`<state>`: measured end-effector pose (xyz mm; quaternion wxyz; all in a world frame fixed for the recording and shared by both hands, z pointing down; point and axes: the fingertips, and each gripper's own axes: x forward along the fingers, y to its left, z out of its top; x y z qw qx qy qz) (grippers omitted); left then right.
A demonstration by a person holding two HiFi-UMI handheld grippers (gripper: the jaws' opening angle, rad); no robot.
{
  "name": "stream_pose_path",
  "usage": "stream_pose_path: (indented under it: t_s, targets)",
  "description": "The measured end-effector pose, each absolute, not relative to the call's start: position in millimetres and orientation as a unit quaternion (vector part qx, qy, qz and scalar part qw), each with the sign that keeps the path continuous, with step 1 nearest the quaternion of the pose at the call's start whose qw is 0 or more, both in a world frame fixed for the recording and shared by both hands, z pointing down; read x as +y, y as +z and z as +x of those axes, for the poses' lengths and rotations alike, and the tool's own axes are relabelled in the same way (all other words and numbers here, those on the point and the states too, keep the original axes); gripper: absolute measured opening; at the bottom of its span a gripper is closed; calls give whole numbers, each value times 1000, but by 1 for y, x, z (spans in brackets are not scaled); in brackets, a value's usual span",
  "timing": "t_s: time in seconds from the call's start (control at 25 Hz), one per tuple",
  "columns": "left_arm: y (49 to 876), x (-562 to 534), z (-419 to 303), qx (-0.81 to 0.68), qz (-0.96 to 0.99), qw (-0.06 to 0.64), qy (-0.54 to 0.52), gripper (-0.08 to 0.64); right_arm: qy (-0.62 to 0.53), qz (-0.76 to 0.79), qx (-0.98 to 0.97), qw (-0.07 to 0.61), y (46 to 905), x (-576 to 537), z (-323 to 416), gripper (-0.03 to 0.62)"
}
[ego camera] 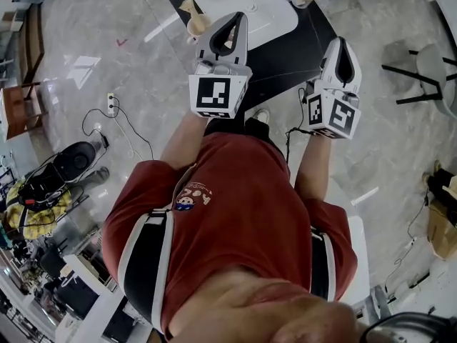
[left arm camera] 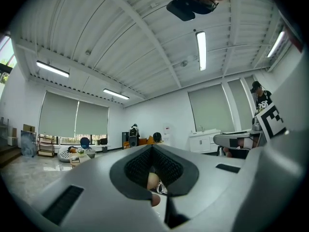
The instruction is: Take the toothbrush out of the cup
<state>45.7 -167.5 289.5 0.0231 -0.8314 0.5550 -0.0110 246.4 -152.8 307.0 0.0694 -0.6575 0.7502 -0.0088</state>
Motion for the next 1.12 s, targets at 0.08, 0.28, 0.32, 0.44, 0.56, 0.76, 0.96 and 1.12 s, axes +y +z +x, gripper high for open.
stream_pose_path:
  t_s: [0.08, 0.28, 0.32, 0.44, 0.56, 0.76, 0.96, 1.12]
  targets:
    - [293, -180, 48, 550, -835, 22, -11, 5, -12, -660, 748, 66, 313, -165, 246, 11]
    - [311, -212, 60, 529, -849, 7, -13, 5, -26, -673, 738, 51, 334, -194, 249, 11]
    - [316, -219, 62, 524, -852, 1, -15, 5, -29, -676, 735, 46, 339, -199, 250, 12]
    - [326, -240, 62, 515, -857, -13, -18, 5, -42, -679, 732, 36, 354, -221, 246, 34]
    - [338, -258, 63, 511, -859, -25, -23, 5, -58, -678, 732, 26, 369, -243, 241, 57]
    - [357, -279, 69, 499, -864, -53, -41, 5, -85, -671, 736, 2, 395, -273, 239, 146]
    - [373, -293, 72, 490, -867, -73, -54, 5, -120, -667, 736, -10, 427, -304, 243, 242]
    - [385, -303, 71, 486, -867, -84, -63, 5, -141, -668, 730, -23, 453, -323, 245, 252]
